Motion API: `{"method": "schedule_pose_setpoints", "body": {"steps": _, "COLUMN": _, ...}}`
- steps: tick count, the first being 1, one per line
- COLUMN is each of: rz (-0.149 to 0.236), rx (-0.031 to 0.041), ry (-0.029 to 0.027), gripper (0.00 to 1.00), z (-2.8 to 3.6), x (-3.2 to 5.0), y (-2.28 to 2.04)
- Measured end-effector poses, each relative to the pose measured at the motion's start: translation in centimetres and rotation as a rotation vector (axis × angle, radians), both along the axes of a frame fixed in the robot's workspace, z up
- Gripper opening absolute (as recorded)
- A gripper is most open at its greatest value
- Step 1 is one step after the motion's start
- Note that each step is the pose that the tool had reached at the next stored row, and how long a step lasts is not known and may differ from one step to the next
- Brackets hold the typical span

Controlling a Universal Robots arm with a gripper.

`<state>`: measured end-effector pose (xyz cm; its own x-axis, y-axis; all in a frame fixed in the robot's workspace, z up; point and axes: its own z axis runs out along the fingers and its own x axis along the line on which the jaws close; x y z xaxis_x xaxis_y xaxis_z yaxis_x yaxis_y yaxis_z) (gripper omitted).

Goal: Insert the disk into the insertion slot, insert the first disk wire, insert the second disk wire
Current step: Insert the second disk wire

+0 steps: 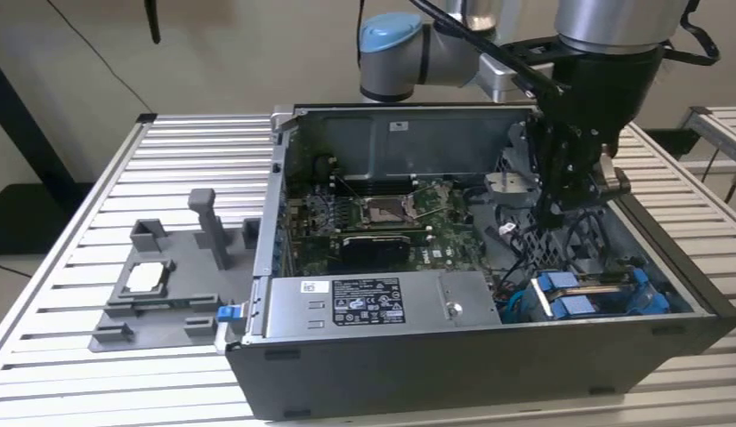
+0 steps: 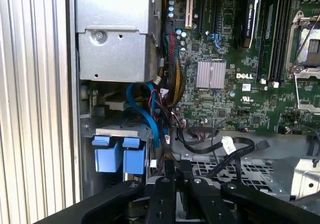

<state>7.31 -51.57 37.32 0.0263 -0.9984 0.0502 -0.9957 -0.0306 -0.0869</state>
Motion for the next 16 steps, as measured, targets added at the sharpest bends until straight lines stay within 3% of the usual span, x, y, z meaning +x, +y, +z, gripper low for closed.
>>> {"method": "schedule_pose_setpoints", "body": {"steps": 4, "rz": 0.0, "rx": 0.0, "ry": 0.0303, "gripper": 0.16, "z": -0.01, "x": 1.01, "y": -0.34}}
{"method": "schedule_pose_setpoints", "body": {"steps": 8, "rz": 0.0, "rx": 0.0001, "ry": 0.0548, "gripper": 0.16, "z": -0.05, "x": 1.86, "y": -0.85}}
{"method": "schedule_pose_setpoints", "body": {"steps": 11, "rz": 0.0, "rx": 0.0005, "ry": 0.0692, "gripper": 0.16, "z": -0.11, "x": 2.45, "y": -1.33}}
{"method": "schedule_pose_setpoints", "body": {"steps": 16, "rz": 0.0, "rx": 0.0046, "ry": 0.0839, "gripper": 0.16, "z": -0.33, "x": 3.31, "y": -2.16}}
